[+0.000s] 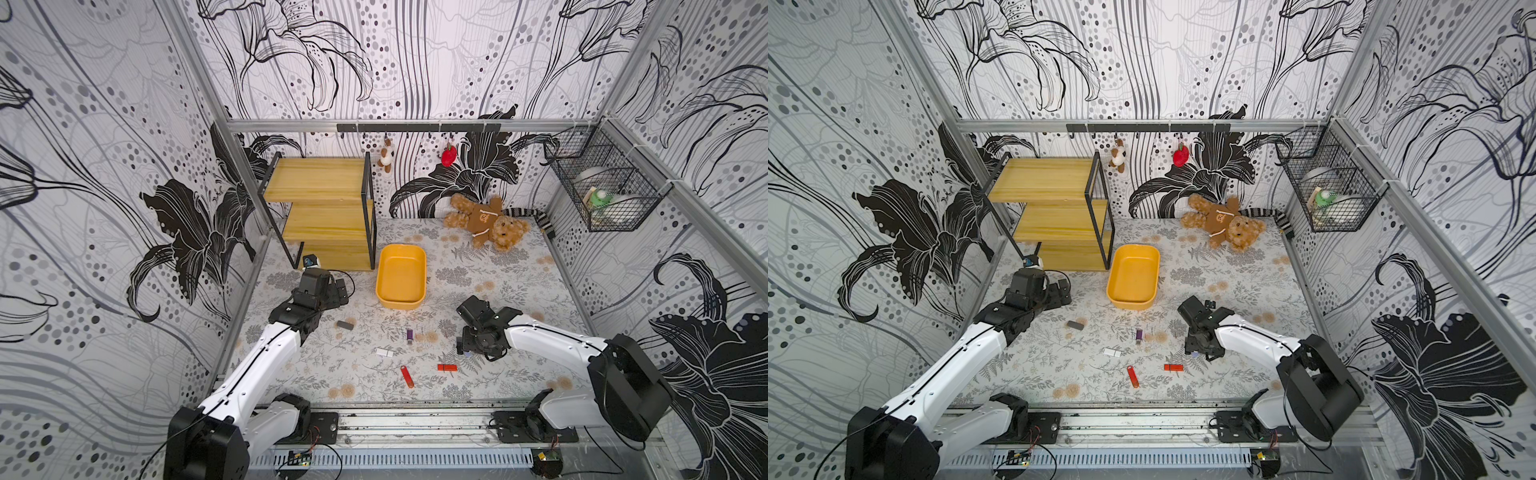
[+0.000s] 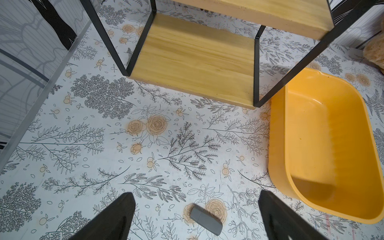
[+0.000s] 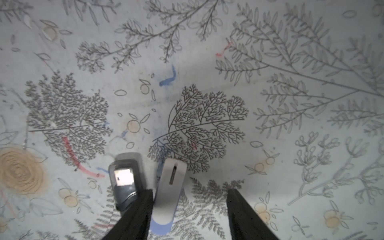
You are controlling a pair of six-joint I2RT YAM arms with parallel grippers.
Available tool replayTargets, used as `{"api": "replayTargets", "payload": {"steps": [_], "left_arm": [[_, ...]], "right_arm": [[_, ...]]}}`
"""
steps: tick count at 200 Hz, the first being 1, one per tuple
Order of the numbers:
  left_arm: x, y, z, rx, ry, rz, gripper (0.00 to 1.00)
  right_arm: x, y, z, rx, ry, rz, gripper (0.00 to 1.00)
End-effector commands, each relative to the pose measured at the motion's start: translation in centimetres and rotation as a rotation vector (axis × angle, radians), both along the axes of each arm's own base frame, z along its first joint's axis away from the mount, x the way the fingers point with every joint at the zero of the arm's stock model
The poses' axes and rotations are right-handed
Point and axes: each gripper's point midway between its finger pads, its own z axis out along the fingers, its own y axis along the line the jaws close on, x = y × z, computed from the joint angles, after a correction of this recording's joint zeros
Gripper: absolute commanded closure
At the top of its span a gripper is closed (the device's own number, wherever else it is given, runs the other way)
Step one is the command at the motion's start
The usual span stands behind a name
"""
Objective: Put the usb flash drive into the storage box
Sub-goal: Pick up the USB flash from the center of the board.
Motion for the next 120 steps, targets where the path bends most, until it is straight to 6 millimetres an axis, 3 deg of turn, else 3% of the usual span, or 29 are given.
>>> {"api": "replayTargets", "payload": {"steps": [1, 68, 120], "left_arm": [[0.2, -0.4, -0.1, -0.010, -0.008, -0.008, 0.02], [-0.1, -0.6, -1.2, -0.009, 0.047, -0.001, 0.02], [-2.4, -0.7, -3.9, -0.072, 0.223, 0.078, 0.02]], "right_arm": [[-0.6, -0.3, -0.7, -0.019, 0.022, 0.008, 0.40], [-1.5, -0.2, -1.5, -0.016, 0.051, 0.020, 0.51], [-1.7, 0.0, -2.0, -0.013, 0.064, 0.031, 0.59]]}}
